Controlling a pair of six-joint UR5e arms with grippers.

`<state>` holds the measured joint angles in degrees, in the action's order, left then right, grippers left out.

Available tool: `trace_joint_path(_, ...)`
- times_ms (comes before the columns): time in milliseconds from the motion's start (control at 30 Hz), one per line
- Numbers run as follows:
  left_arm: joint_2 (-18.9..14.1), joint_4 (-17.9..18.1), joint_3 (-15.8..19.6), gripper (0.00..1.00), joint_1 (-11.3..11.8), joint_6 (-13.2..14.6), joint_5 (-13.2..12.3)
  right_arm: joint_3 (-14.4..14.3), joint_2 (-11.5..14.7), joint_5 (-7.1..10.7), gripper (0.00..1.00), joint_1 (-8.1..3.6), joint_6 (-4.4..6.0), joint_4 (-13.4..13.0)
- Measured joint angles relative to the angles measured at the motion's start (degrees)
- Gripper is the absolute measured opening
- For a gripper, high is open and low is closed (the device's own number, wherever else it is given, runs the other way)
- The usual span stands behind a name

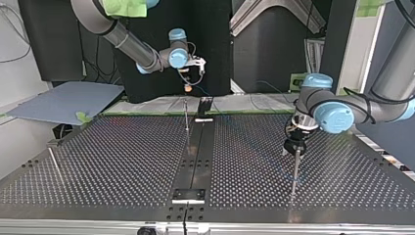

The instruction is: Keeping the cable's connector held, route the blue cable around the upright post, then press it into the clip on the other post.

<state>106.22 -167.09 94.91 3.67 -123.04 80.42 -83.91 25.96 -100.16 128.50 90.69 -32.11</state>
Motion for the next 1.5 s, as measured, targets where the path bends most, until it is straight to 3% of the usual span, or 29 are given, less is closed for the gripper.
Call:
trace_joint_path(400, 0.03, 0.0, 0.0, 1.0, -0.18, 0.0, 0.17, -0.53, -0.78, 0.21, 0.0, -3.23, 0.06, -1.22)
trace_joint_path(800, 0.0, -0.14, 0.01, 1.0, -0.18, 0.0, 0.21, -0.75, -2.48, 0.88, 0.0, -5.57, -0.29, -2.25)
trace_joint_path(1067, 0.01, -0.24, 0.02, 1.0, -0.24, 0.0, 0.21, -1.6, -2.75, 1.42, 0.0, -6.37, -0.57, -3.62)
trace_joint_path(1500, 0.03, -0.26, 0.02, 1.0, -0.34, 0.01, 0.54, -1.82, -6.05, 2.7, 0.0, -7.55, -0.35, -7.08)
